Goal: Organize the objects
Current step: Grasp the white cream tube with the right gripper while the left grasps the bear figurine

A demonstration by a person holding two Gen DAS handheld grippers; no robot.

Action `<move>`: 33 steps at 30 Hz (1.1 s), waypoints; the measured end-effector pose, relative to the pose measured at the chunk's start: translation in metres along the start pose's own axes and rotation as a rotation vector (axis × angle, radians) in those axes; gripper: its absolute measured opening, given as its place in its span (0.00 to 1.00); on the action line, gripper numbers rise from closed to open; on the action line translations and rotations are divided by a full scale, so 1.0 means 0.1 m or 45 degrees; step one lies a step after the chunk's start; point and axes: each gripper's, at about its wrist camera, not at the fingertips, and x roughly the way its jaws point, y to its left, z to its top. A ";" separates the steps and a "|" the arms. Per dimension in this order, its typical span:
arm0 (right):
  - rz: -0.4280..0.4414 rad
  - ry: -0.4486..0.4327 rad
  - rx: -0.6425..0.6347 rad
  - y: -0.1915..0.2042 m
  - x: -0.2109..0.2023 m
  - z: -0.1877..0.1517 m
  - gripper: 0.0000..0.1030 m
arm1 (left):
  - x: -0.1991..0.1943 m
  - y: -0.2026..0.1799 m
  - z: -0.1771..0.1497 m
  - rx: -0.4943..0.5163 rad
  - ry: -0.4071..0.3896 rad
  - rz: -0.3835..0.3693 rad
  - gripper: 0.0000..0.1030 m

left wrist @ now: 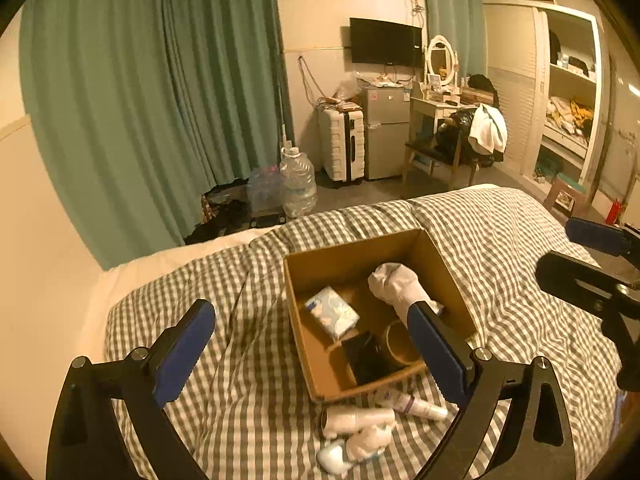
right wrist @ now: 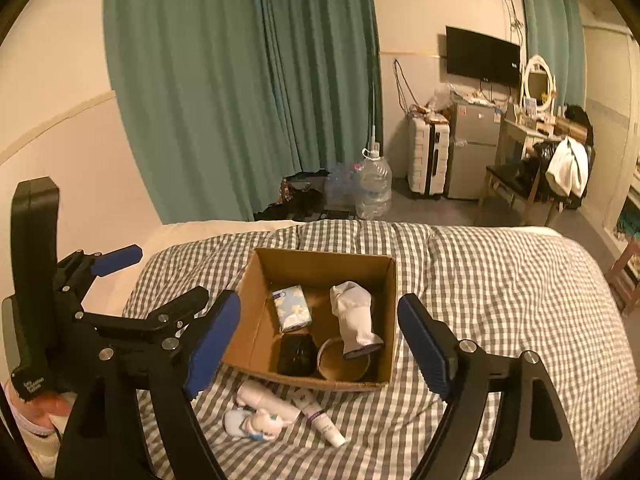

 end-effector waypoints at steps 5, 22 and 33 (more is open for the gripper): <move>-0.001 -0.016 -0.049 0.14 -0.22 -0.08 0.85 | -0.22 0.11 -0.13 -0.042 -0.010 0.031 0.98; -0.040 0.214 -0.049 0.10 0.51 -1.05 0.86 | 0.29 0.45 -1.11 -0.212 0.129 0.180 0.98; -0.074 0.404 0.004 -0.11 1.29 -1.57 0.86 | 1.00 0.14 -1.60 -0.148 0.284 0.129 0.98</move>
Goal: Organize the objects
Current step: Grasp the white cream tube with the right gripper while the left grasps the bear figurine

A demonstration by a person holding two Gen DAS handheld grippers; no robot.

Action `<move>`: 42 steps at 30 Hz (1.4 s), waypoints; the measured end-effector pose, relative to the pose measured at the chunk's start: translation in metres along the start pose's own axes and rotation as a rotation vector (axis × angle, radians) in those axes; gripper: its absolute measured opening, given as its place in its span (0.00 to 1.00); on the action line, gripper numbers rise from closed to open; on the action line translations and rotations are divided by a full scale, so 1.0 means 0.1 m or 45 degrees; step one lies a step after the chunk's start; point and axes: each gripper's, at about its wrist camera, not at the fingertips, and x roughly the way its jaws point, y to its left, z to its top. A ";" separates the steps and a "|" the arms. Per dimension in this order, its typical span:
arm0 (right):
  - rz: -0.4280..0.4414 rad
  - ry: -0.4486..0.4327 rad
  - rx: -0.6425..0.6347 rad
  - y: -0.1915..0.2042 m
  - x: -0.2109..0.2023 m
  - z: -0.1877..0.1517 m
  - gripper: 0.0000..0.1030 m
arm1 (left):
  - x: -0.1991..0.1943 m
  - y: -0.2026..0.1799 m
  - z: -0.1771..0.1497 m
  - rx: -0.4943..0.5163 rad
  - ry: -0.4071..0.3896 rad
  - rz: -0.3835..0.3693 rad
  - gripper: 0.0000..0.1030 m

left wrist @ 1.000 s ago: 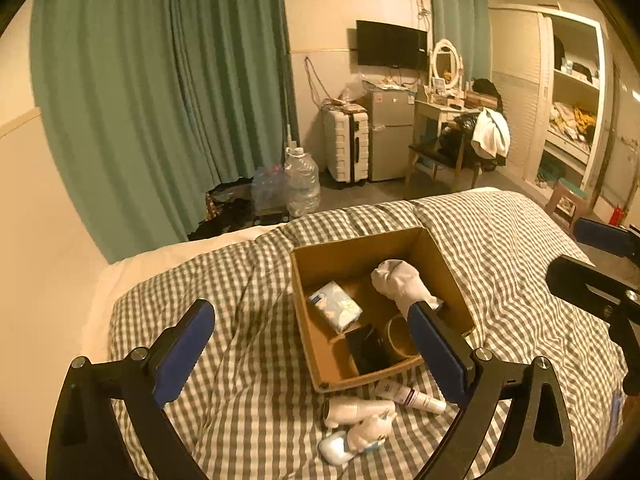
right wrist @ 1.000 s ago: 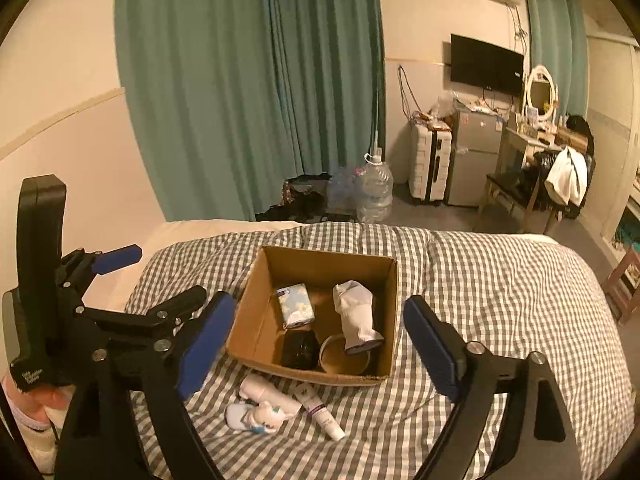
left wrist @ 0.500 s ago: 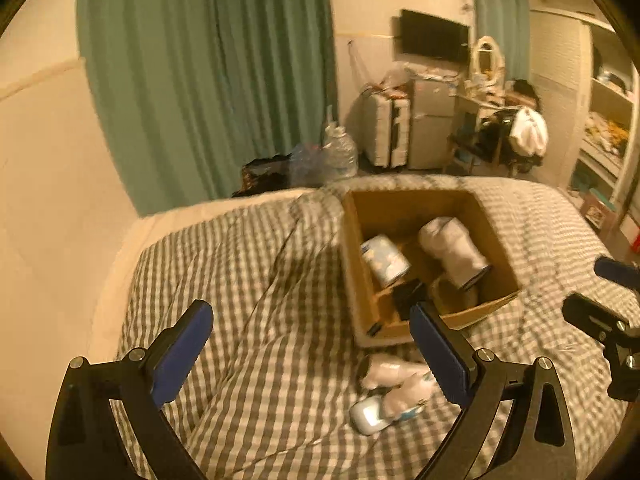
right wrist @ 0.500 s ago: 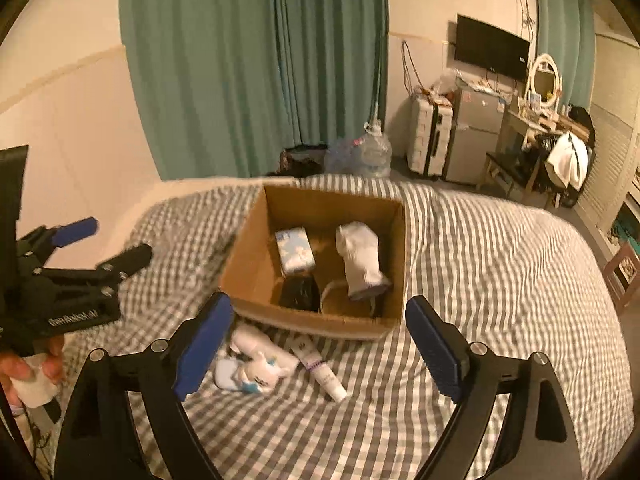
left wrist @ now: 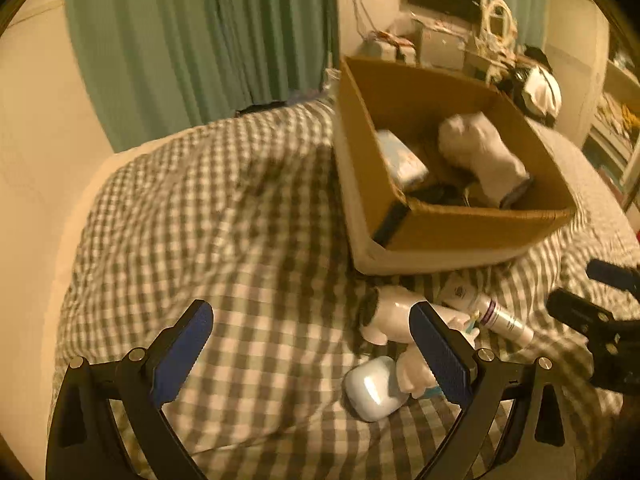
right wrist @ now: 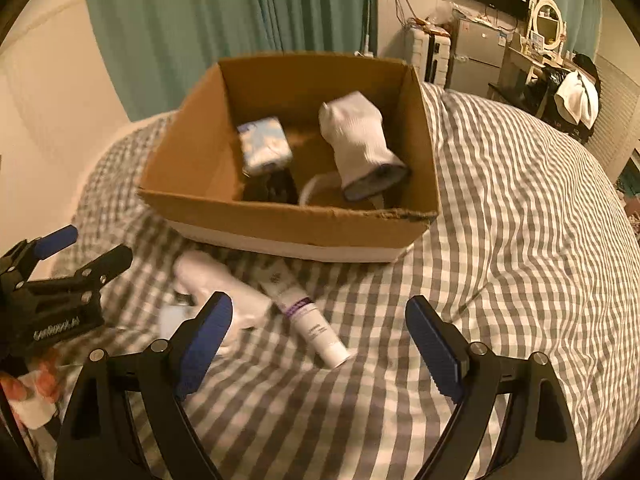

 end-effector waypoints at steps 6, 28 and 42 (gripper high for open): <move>0.066 0.162 0.095 -0.15 0.48 -0.07 0.86 | 0.30 -0.15 -0.17 0.069 0.106 -0.011 0.98; 0.021 0.324 0.019 -0.06 0.80 -0.19 0.42 | 0.15 -0.38 -0.34 0.126 0.116 -0.206 0.98; 0.056 0.208 0.077 -0.16 0.47 -0.27 0.28 | 0.58 -0.87 -0.36 0.309 0.303 -0.312 0.58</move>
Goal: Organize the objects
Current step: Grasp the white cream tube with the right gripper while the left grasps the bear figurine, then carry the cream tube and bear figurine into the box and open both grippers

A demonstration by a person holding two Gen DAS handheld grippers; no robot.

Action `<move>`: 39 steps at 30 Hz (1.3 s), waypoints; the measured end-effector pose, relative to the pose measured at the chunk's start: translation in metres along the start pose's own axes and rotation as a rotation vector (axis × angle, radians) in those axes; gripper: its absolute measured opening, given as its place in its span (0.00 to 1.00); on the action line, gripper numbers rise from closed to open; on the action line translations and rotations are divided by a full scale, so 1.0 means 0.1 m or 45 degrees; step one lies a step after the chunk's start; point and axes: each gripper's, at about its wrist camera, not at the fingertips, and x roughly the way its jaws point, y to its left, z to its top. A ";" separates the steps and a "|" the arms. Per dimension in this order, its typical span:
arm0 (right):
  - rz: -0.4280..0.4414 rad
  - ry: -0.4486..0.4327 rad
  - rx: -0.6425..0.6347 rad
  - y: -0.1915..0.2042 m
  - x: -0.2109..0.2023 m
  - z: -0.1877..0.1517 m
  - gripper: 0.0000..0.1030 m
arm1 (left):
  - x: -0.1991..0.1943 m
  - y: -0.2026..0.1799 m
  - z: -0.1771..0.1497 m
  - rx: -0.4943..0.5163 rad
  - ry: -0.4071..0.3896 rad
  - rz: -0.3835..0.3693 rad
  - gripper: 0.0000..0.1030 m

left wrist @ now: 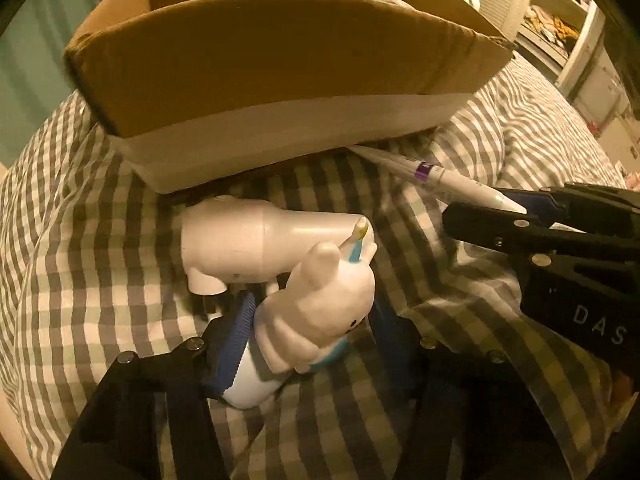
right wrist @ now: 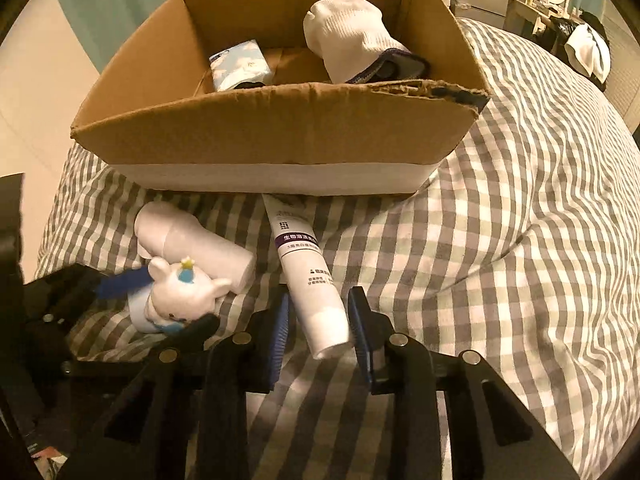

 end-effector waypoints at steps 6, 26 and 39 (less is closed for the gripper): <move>-0.002 -0.005 -0.030 0.05 -0.06 -0.04 0.24 | -0.10 0.05 -0.04 -0.045 -0.022 -0.020 0.58; -0.038 -0.188 -0.102 0.44 -0.91 -0.20 0.21 | -1.03 0.14 -0.24 -0.113 -0.224 0.031 0.58; -0.027 -0.308 -0.141 0.57 -1.34 -0.19 0.21 | -1.56 0.15 -0.14 -0.129 -0.335 0.073 0.58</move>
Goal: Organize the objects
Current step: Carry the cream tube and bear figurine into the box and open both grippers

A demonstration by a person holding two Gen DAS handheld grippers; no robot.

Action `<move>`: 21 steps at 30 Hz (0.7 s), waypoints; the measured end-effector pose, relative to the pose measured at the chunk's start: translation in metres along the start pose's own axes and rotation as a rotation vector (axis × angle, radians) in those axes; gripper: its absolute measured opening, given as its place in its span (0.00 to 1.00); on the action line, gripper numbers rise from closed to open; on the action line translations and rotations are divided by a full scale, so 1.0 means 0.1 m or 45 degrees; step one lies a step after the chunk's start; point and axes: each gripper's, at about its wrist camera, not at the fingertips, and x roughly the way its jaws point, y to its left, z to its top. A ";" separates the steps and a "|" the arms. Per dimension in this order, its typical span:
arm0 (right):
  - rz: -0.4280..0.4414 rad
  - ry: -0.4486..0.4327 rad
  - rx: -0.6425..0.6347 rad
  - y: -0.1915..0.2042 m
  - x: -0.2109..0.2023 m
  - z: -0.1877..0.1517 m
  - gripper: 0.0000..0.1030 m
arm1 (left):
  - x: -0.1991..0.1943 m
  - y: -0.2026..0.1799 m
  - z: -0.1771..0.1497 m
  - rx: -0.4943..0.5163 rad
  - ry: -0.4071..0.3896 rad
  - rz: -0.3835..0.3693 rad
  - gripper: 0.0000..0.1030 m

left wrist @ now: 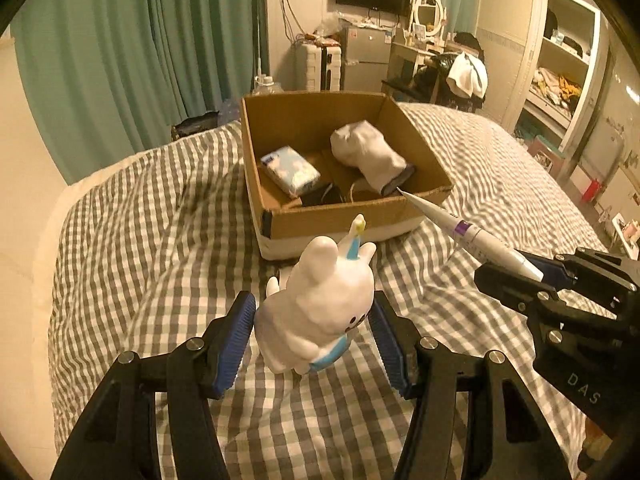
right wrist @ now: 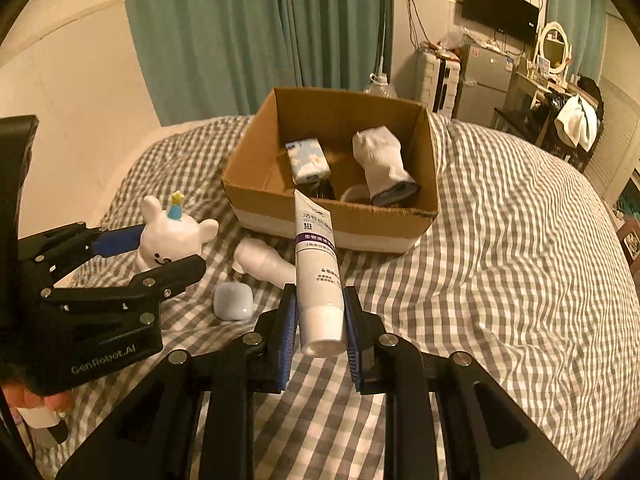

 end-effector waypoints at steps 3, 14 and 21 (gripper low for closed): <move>-0.001 -0.030 -0.012 0.01 -0.10 0.06 0.21 | -0.09 -0.02 0.09 0.012 -0.022 0.002 0.58; -0.004 -0.150 -0.063 -0.01 -0.44 0.47 0.21 | -0.27 -0.05 0.63 0.049 -0.122 0.018 0.58; 0.004 -0.200 -0.046 -0.13 -0.43 0.81 0.21 | -0.16 -0.04 1.03 0.053 -0.157 0.029 0.58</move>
